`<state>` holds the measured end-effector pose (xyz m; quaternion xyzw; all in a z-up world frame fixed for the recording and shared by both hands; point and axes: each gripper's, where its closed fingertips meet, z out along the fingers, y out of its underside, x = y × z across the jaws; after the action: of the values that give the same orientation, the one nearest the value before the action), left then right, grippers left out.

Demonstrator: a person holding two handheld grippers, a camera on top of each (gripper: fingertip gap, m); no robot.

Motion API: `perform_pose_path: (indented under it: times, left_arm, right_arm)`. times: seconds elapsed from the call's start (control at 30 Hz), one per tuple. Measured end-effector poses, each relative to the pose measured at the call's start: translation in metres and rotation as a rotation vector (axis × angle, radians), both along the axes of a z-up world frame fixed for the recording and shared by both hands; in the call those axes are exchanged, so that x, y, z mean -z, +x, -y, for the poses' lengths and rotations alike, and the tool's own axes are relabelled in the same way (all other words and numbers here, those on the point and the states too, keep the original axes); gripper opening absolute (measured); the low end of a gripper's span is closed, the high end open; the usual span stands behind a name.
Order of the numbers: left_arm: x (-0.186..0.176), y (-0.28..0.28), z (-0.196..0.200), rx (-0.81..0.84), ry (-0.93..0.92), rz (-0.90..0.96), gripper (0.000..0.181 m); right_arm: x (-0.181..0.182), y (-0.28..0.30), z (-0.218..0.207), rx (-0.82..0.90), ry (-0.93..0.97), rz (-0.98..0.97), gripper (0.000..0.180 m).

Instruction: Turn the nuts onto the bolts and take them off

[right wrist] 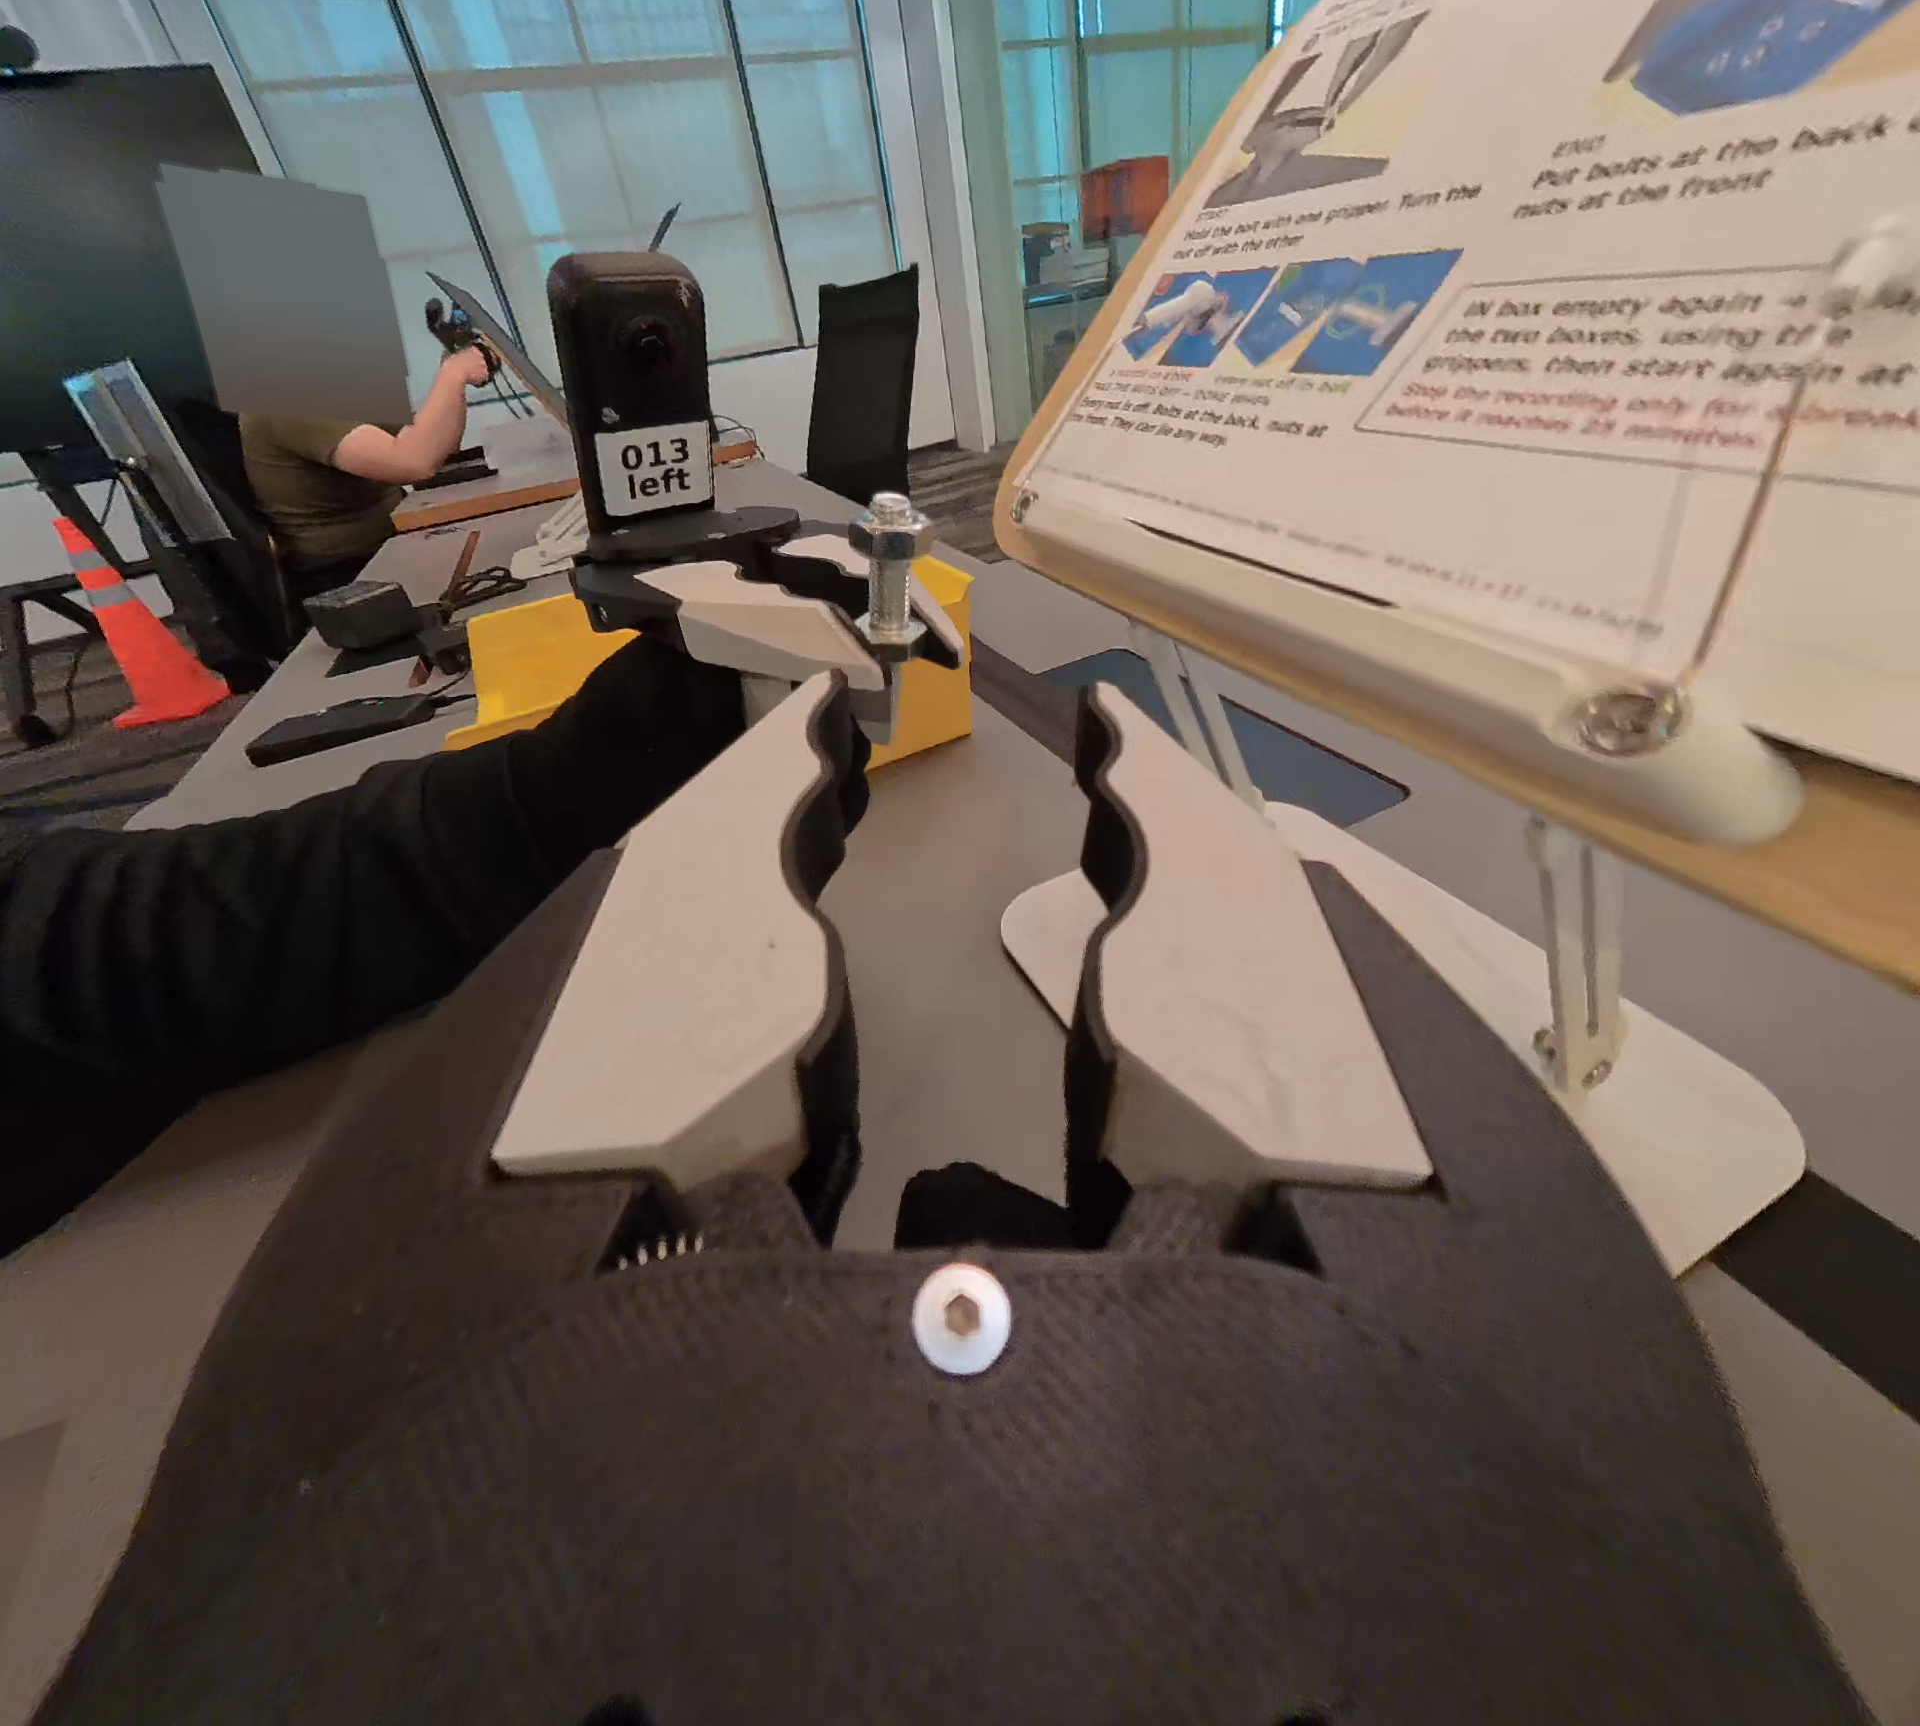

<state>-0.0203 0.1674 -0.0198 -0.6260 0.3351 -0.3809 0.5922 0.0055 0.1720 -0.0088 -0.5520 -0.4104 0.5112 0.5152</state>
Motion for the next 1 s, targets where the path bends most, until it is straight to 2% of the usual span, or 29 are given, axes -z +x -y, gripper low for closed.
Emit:
perform_pose_path:
  times: [0.13, 0.33, 0.83, 1.0]
  left_arm:
    - [-0.017, -0.010, 0.003, -0.012, 0.028, 0.049, 0.016]
    - [-0.024, -0.013, 0.006, -0.014, 0.045, 0.052, 0.016]
    - [-0.023, 0.004, 0.010, 0.028, 0.040, 0.053, 0.016]
    - [-0.025, 0.008, 0.013, 0.052, 0.041, 0.067, 0.016]
  right_arm:
    - [-0.012, -0.020, 0.004, -0.046, 0.007, 0.058, 0.050]
    - [-0.050, -0.040, 0.000, -0.031, 0.081, 0.034, 0.057]
    - [-0.040, -0.047, 0.004, -0.049, 0.064, 0.006, 0.062]
    - [-0.042, -0.052, 0.006, -0.038, 0.068, 0.009, 0.070]
